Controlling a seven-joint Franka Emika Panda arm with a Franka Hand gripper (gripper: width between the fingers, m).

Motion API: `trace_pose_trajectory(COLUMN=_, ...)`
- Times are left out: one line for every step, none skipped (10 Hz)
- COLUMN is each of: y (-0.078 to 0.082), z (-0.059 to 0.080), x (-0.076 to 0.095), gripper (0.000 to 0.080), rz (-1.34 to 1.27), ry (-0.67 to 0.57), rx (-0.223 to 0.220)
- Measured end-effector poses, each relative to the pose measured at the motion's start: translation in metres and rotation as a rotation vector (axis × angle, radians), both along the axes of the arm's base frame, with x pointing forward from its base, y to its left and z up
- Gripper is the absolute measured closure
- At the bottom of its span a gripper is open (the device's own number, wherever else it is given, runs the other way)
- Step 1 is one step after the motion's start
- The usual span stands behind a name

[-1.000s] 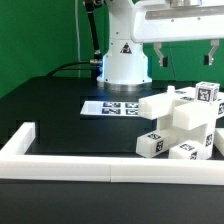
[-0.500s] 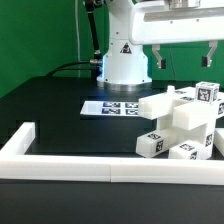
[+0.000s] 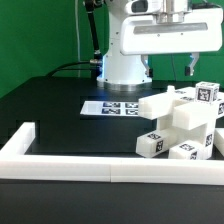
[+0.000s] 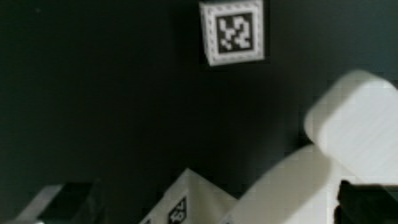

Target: Assemble chair

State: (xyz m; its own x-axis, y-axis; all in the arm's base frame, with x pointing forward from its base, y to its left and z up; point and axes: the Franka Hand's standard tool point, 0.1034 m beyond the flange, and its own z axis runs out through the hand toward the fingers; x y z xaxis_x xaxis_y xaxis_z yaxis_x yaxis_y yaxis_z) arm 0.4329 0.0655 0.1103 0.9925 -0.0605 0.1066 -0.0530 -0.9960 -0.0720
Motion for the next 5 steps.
trace_pose_trajectory(y=0.0, z=0.001, x=0.0, gripper=0.0151, rz=0.0, ry=-0.001, rx=0.0)
trace_pose_trajectory(y=0.0, z=0.0, x=0.0, gripper=0.0151, rz=0.0, ry=-0.001, rx=0.0)
trace_pose_trajectory(y=0.0, z=0.0, x=0.0, gripper=0.0151, rz=0.0, ry=0.0, rx=0.0)
trace_pose_trajectory(y=-0.003, z=-0.003, x=-0.005, gripper=0.0151, rz=0.018, ry=-0.006, rx=-0.006)
trace_pose_trajectory(y=-0.006, z=-0.01, x=-0.013, gripper=0.0151, rz=0.031, ry=-0.006, rx=-0.017)
